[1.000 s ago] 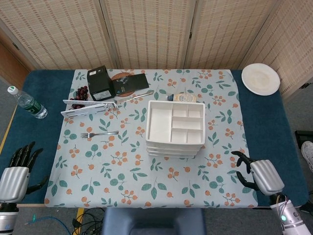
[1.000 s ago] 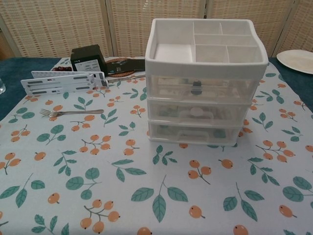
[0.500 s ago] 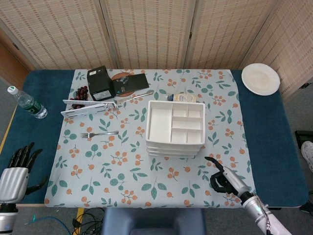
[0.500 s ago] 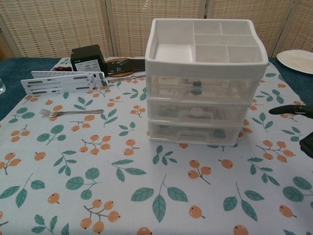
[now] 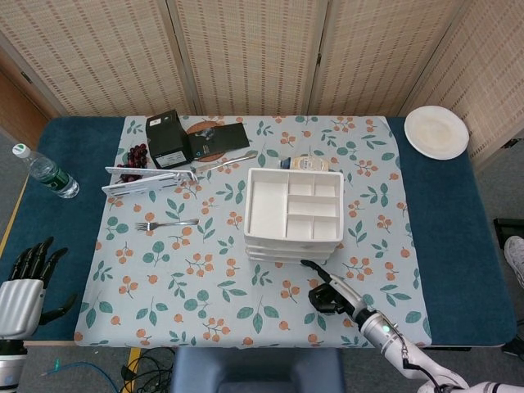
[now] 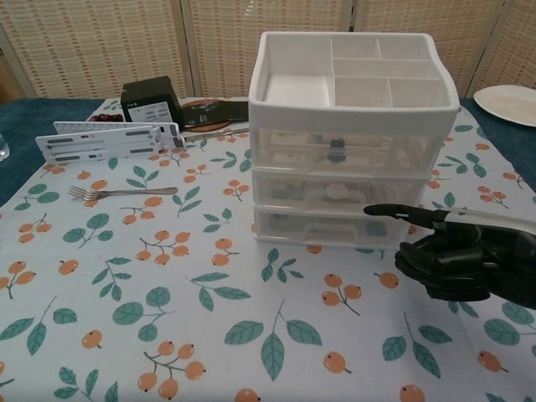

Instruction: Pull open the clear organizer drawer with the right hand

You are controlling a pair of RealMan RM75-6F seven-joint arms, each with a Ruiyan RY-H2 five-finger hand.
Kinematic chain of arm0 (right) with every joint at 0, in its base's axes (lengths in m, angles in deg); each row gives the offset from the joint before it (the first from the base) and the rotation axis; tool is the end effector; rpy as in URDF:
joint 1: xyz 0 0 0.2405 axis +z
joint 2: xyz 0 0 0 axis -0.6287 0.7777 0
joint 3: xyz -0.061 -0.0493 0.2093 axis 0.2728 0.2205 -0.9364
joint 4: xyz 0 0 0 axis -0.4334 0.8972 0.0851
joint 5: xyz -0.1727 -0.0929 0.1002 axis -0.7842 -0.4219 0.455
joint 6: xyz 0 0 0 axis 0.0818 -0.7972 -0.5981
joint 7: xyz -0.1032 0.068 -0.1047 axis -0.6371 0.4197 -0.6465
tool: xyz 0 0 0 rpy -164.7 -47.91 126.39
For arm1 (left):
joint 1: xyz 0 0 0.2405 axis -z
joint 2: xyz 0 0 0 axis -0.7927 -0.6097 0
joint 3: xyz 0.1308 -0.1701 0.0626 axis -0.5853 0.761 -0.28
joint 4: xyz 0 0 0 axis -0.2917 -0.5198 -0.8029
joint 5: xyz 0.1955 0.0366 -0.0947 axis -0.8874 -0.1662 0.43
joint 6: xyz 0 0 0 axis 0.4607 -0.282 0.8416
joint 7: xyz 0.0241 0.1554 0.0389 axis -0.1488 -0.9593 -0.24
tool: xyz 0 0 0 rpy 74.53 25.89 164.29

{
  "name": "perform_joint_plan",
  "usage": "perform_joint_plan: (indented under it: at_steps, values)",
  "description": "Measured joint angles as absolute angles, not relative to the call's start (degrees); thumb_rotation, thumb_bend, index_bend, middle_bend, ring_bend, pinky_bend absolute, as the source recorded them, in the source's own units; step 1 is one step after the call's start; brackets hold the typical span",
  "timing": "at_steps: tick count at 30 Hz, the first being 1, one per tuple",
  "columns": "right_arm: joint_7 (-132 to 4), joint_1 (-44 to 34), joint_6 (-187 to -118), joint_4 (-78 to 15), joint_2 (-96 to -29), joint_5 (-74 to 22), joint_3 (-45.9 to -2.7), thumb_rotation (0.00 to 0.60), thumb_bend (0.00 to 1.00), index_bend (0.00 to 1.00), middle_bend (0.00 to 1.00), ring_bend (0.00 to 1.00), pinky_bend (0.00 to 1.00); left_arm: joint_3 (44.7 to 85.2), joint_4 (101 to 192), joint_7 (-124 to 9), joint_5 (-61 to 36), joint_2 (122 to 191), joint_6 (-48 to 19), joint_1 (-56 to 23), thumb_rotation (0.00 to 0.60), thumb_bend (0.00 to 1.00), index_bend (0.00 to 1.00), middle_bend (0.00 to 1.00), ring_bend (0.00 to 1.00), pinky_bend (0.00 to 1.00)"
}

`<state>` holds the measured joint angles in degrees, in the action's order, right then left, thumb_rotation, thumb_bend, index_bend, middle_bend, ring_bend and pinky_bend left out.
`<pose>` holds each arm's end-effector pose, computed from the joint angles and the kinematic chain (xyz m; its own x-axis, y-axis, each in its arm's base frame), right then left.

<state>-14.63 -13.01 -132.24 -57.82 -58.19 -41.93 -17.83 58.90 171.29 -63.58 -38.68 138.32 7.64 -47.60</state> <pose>-0.1610 -0.2251 -0.0447 -0.6307 -0.6181 0.4693 -0.7507 0.3327 -0.5707 -0.2637 0.1929 0.1268 0.4249 -0.0115 0.9052 0.9046 -0.0332 -0.4250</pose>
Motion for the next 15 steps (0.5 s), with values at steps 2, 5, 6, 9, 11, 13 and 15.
perform_joint_plan:
  at_steps: [2, 5, 6, 9, 11, 13, 15]
  values:
    - [-14.65, -12.22, -131.69, -56.80, -59.57, -41.26, -18.48, 0.600, 0.69, 0.00, 0.82, 1.00, 1.00, 58.89, 171.23, -63.54, -38.66, 138.32, 7.61, -47.59, 0.600, 0.25, 0.14, 0.00, 0.04, 0.07]
    - [-14.82, -11.19, -130.80, -55.91, -60.93, -40.53, -19.17, 0.600, 0.69, 0.00, 0.82, 1.00, 1.00, 58.88, 171.15, -63.42, -38.58, 138.26, 7.69, -47.70, 0.600, 0.25, 0.14, 0.00, 0.04, 0.07]
    - [-14.98, -10.93, -130.58, -55.58, -61.35, -40.32, -19.34, 0.600, 0.69, 0.00, 0.82, 1.00, 1.00, 58.89, 171.09, -63.32, -38.53, 138.22, 7.76, -47.77, 0.600, 0.25, 0.14, 0.00, 0.04, 0.07]
    - [-15.63, -10.11, -129.97, -54.48, -62.75, -39.41, -19.92, 0.600, 0.69, 0.00, 0.82, 1.00, 1.00, 58.86, 170.94, -63.13, -38.42, 138.08, 7.94, -47.96, 0.600, 0.25, 0.14, 0.00, 0.04, 0.07]
    - [-16.04, -9.54, -129.43, -53.88, -63.61, -38.82, -20.28, 0.600, 0.69, 0.00, 0.82, 1.00, 1.00, 58.86, 170.88, -63.03, -38.40, 138.00, 8.02, -48.04, 0.600, 0.25, 0.14, 0.00, 0.04, 0.07]
    - [-16.43, -8.96, -128.87, -53.28, -64.51, -38.17, -20.67, 0.600, 0.69, 0.00, 0.82, 1.00, 1.00, 58.83, 170.80, -62.90, -38.37, 137.93, 8.09, -48.14, 0.600, 0.25, 0.14, 0.00, 0.04, 0.07]
    - [-16.74, -8.50, -128.41, -52.76, -65.18, -37.71, -20.97, 0.600, 0.69, 0.00, 0.82, 1.00, 1.00, 58.83, 170.72, -62.85, -38.29, 137.87, 8.09, -48.19, 0.600, 0.25, 0.14, 0.00, 0.04, 0.07]
